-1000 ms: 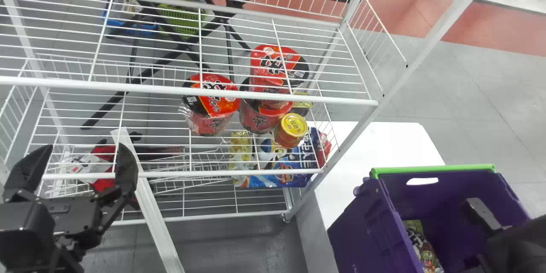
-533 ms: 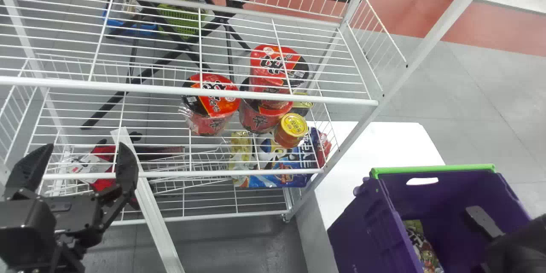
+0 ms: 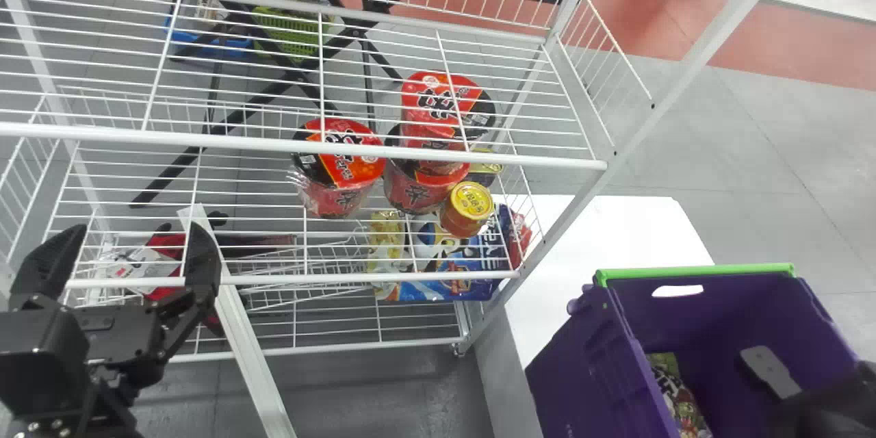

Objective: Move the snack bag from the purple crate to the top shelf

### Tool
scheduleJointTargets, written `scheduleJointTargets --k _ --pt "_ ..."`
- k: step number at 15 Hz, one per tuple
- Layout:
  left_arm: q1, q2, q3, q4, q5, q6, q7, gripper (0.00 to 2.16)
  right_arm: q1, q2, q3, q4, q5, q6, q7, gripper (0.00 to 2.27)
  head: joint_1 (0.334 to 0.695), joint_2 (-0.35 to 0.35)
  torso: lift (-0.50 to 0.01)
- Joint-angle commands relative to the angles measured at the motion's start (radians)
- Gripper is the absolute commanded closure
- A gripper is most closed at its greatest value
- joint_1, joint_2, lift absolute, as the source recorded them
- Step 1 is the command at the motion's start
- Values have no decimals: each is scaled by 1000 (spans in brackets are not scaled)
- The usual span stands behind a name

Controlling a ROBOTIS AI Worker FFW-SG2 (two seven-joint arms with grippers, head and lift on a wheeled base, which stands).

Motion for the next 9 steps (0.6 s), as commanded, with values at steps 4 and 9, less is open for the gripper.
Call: scheduleJointTargets --k 4,9 --pt "-9 -1 18 12 20 -1 -18 33 -4 43 1 7 -9 -13 -106 -2 695 -350 -458" --pt "-29 -4 15 35 28 -1 -23 33 -12 61 -21 29 -63 -75 -201 -2 695 -350 -458"
